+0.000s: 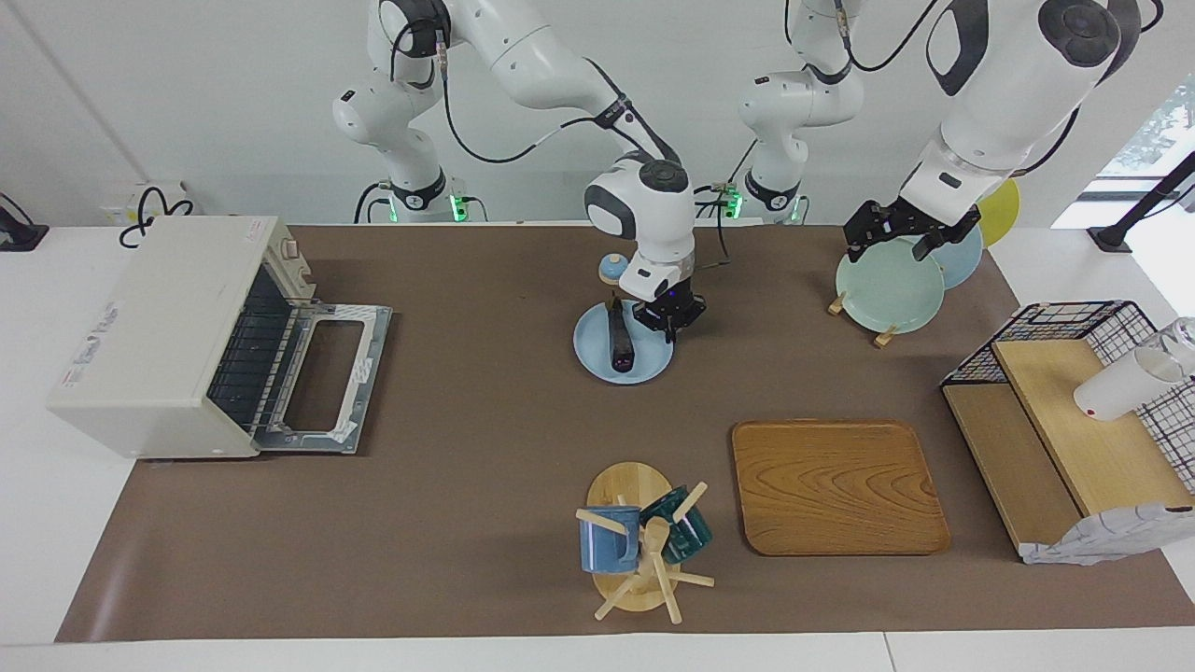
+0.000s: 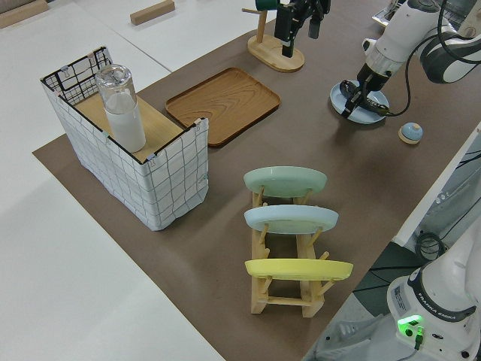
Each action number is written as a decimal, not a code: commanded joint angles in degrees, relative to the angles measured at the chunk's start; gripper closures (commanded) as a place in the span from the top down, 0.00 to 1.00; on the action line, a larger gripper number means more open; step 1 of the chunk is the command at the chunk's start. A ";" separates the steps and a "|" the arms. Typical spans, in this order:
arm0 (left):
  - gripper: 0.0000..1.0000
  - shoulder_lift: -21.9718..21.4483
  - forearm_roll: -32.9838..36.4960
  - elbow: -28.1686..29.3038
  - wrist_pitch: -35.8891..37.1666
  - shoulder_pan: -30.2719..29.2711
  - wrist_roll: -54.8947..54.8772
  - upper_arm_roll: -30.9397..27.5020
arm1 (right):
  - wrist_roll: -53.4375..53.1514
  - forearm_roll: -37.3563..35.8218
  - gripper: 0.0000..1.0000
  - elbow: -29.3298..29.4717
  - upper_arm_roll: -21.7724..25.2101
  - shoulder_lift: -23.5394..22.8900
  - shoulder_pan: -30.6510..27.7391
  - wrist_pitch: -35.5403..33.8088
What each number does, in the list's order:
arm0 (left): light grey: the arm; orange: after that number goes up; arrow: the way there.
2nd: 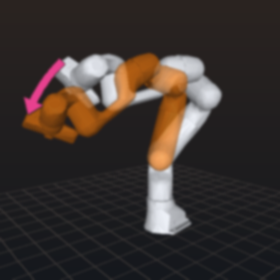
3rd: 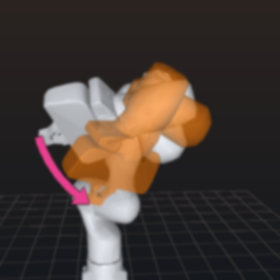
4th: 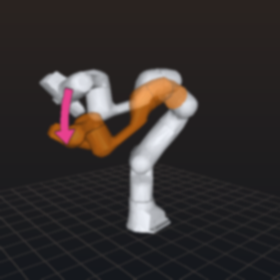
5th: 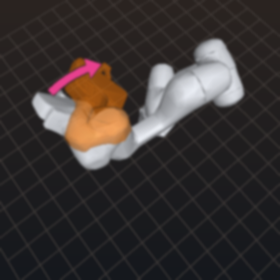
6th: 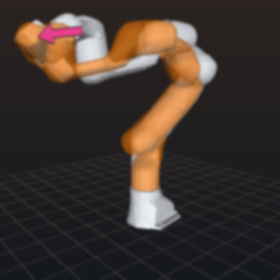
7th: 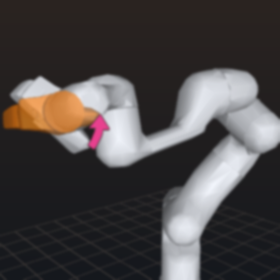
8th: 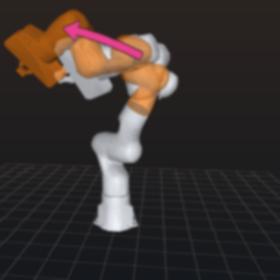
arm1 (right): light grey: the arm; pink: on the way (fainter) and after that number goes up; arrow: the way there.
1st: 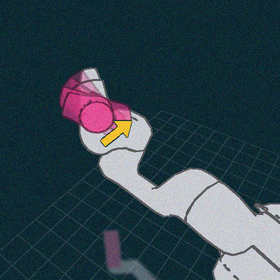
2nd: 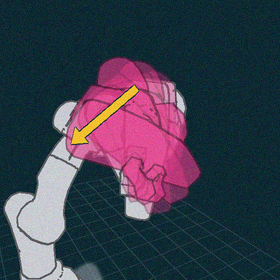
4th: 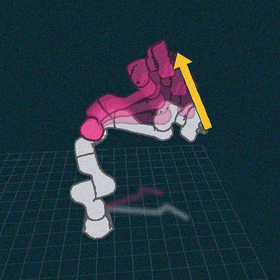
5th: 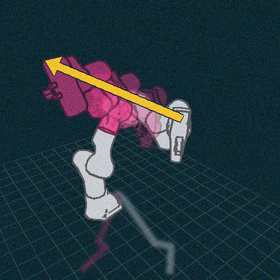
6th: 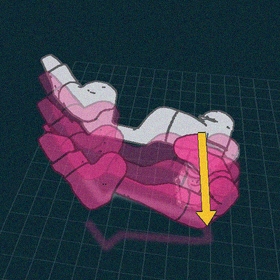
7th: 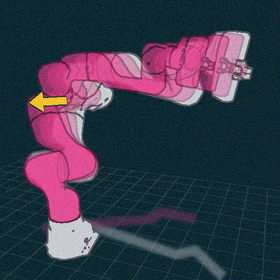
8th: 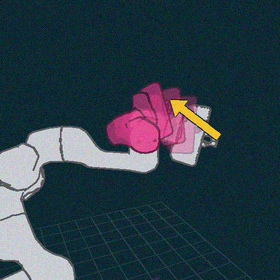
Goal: Put eggplant into oven
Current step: 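Grasp the eggplant on the blue plate with the right gripper, then carry the eggplant into the open oven with the right gripper, then release the eggplant inside the oven and pull the right gripper out, then push the oven door closed with the right gripper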
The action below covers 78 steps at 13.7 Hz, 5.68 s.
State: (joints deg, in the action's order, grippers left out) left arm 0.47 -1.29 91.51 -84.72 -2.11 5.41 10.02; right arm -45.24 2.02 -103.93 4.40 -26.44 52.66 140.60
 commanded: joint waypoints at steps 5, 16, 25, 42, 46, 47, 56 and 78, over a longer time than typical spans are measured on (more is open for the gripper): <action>1.00 -0.55 0.68 -0.64 -0.88 -1.67 -0.58 0.35 | 4.98 -9.92 0.00 10.32 -0.18 0.60 -0.98 -22.88; 1.00 -1.00 0.68 0.16 -0.89 -2.10 -0.23 -0.17 | 27.97 -10.72 0.00 -4.16 0.61 20.11 -26.70 -33.54; 1.00 -1.00 0.68 0.16 -0.89 -2.10 -0.14 -0.09 | 55.78 -10.63 0.00 -9.53 0.61 22.31 -45.36 -31.79; 1.00 -1.08 0.68 0.16 -0.89 -2.10 -0.14 -0.18 | 61.85 -9.58 0.36 -15.61 0.35 24.78 -52.40 -30.55; 1.00 -1.00 0.68 0.16 -0.89 -2.10 -0.14 -0.18 | 61.24 -5.39 0.35 -14.28 -0.44 24.42 -51.87 -30.74; 1.00 -1.00 0.68 0.16 -0.89 -2.10 -0.14 -0.18 | 59.76 -2.66 0.32 -14.10 -0.79 24.34 -50.56 -30.30; 1.00 -1.00 0.68 0.16 -0.89 -2.10 -0.14 -0.18 | 46.73 -1.58 0.00 -27.01 -0.71 20.91 -42.99 -8.60; 1.00 -1.00 0.68 0.16 -0.89 -2.10 -0.14 -0.09 | 64.64 -20.14 0.00 -13.58 -0.27 23.28 -52.91 -24.67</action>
State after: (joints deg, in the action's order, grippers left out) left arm 0.46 -1.20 90.90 -85.13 -3.70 5.34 9.67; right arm 13.34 -17.53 -118.31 3.21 -1.01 5.79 113.02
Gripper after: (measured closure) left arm 0.000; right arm 0.991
